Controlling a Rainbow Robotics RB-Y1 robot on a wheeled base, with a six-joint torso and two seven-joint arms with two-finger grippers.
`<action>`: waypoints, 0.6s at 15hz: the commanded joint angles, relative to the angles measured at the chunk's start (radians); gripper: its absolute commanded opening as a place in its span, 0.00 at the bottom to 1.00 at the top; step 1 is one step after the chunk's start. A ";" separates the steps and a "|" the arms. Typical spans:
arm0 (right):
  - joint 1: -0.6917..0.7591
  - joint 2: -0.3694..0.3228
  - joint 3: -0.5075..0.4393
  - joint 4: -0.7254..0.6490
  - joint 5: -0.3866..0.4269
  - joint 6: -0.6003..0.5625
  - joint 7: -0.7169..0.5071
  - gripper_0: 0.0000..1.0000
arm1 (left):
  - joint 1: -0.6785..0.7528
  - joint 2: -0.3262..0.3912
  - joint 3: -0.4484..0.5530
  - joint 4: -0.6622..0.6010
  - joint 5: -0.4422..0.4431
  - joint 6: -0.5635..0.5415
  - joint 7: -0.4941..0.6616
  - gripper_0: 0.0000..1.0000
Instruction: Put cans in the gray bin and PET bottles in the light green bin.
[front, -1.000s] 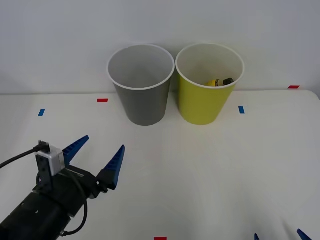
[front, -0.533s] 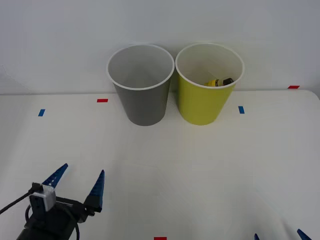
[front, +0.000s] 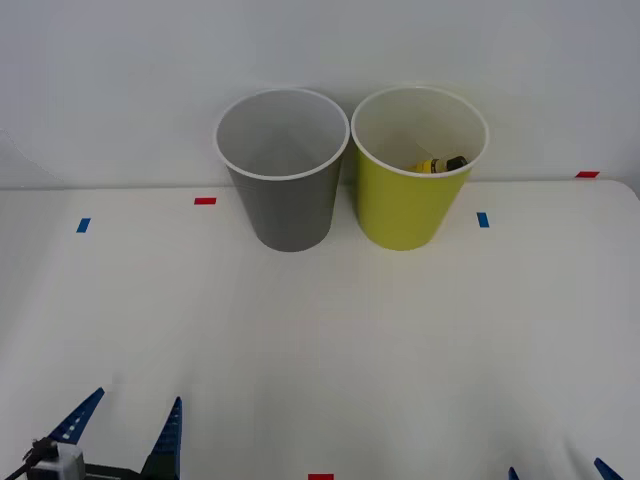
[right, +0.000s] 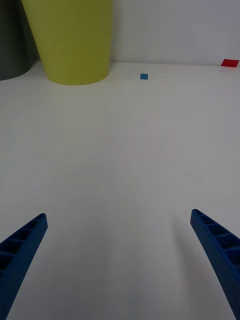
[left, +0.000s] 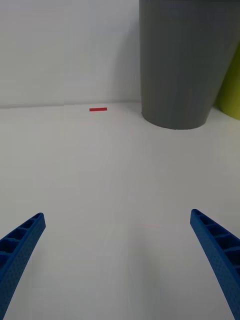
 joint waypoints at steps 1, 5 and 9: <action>0.000 0.000 0.000 0.000 0.000 0.000 0.000 1.00 | 0.049 -0.002 -0.005 0.005 -0.029 -0.006 -0.003 1.00; 0.000 0.000 0.000 0.000 0.000 0.000 0.000 1.00 | 0.060 -0.002 -0.025 0.022 -0.104 -0.004 -0.011 1.00; 0.000 0.000 0.000 0.000 0.000 0.000 0.000 1.00 | 0.069 0.000 -0.036 0.025 -0.175 -0.006 -0.063 1.00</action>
